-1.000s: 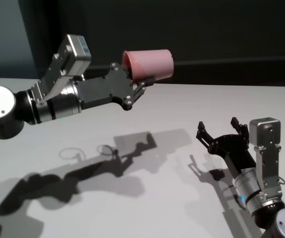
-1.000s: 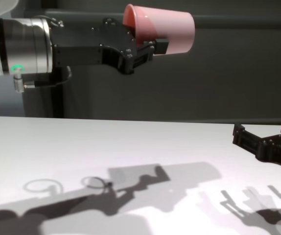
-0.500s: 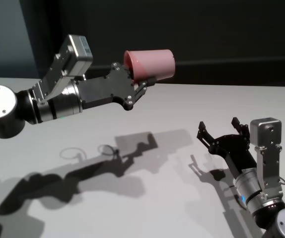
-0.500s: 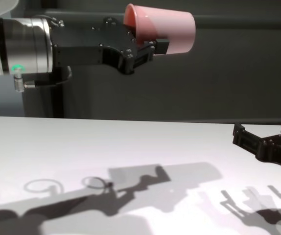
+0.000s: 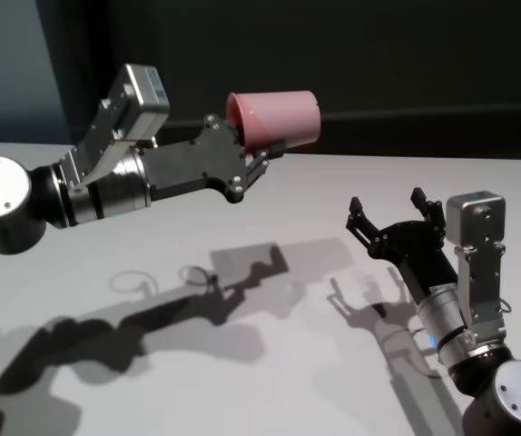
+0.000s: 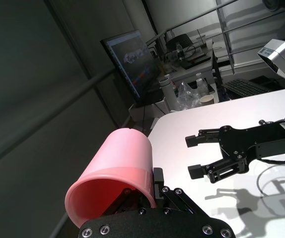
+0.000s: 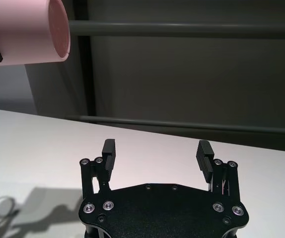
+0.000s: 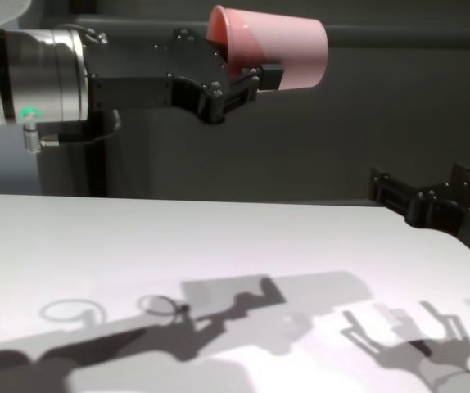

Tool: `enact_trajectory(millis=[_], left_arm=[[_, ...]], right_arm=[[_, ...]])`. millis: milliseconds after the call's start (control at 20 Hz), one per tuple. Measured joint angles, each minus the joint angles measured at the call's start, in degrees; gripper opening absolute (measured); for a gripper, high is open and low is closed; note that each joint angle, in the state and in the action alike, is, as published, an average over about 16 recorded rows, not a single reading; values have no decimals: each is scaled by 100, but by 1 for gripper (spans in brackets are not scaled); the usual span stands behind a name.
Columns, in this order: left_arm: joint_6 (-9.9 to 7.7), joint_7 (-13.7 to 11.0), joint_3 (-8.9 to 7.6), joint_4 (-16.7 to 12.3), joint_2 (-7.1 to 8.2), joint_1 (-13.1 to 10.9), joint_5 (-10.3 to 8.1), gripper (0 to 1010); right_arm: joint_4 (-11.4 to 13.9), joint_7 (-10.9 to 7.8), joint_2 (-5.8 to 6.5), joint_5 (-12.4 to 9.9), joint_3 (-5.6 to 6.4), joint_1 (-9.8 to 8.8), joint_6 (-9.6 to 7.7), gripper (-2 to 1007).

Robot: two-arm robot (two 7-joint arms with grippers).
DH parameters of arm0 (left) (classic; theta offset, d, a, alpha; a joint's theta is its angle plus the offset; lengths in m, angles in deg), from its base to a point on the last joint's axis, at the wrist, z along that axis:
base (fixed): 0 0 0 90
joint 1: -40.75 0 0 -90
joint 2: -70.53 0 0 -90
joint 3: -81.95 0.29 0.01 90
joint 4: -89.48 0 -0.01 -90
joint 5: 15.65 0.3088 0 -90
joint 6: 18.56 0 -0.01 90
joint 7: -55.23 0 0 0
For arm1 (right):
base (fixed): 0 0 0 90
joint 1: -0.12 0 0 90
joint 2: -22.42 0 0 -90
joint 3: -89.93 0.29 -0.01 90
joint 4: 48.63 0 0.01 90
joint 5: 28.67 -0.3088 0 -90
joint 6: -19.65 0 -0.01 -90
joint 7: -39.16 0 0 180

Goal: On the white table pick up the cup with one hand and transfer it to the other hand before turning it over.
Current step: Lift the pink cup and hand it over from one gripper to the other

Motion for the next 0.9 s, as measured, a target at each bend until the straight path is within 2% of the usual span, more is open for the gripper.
enact_trajectory(millis=[200,350,650,900], left_arm=[[4,-3,-1,0,0,1,2,38],[6,-4,-2,0,0,2,4,38],[10,-6,-3,0,0,3,7,38],[12,-6,-3,0,0,4,8,38]], right_arm=[[51,-106,-187,-70,11,87,-36,1002],[85,-237,-349,-229,46,121,-61,1002],[195,-546,-607,-738,173,95,-137,1002],[313,-864,-701,-1282,330,5,-163,1002]])
